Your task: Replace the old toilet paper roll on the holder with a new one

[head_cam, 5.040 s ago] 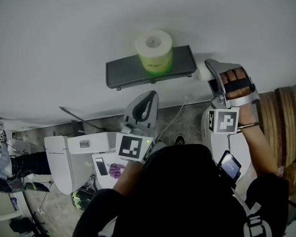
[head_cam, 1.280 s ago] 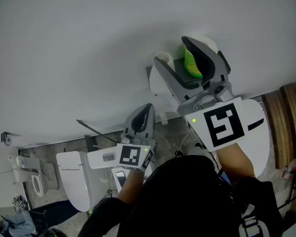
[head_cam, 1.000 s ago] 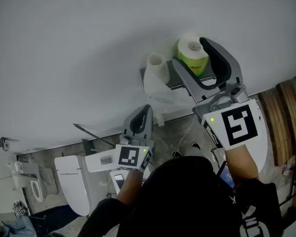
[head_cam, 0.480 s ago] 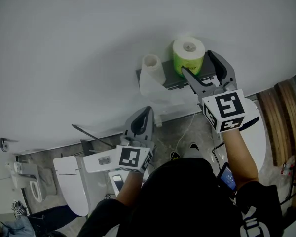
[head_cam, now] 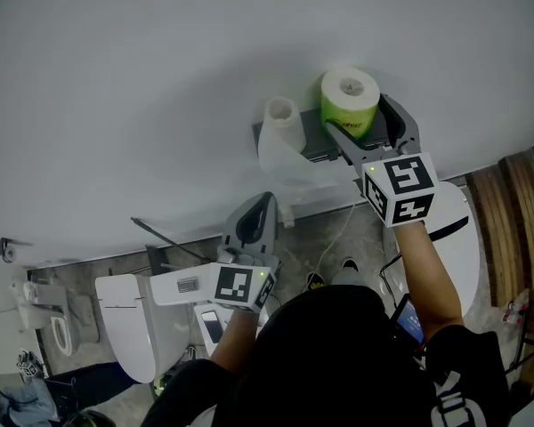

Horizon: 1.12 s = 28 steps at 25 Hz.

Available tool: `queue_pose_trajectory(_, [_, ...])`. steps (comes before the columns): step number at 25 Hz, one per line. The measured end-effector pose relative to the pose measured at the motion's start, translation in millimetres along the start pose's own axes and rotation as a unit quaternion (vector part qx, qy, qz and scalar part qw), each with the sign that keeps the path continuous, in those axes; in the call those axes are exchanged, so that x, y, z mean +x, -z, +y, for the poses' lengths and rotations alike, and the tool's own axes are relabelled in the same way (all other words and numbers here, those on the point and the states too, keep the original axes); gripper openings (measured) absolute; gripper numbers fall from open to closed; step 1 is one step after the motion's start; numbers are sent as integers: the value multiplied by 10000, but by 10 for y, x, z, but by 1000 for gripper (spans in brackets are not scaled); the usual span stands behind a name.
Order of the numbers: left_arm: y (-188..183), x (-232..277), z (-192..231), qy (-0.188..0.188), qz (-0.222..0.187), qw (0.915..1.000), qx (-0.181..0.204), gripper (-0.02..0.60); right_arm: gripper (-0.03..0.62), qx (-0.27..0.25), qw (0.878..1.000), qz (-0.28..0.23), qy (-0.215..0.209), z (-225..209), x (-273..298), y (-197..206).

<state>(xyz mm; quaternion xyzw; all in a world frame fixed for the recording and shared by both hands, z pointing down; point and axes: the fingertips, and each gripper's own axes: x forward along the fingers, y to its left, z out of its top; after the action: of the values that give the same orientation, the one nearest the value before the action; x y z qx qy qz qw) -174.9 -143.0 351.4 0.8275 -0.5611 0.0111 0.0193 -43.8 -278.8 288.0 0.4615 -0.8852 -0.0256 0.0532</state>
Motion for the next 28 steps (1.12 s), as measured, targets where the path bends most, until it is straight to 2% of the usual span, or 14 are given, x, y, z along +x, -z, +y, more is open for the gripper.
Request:
queue_pose_trajectory(8, [57, -53, 95, -106, 80, 9999, -49, 23, 397, -89, 9999, 17, 131, -16, 120, 36])
queue_pose_trajectory(21, [14, 14, 95, 68, -58, 10000, 37, 23, 414, 88, 9988, 409, 243, -2, 235, 89])
queue_pose_trajectory(28, [-25, -63, 112, 36, -82, 9999, -75, 23, 413, -73, 9992, 183, 359, -9, 171, 31])
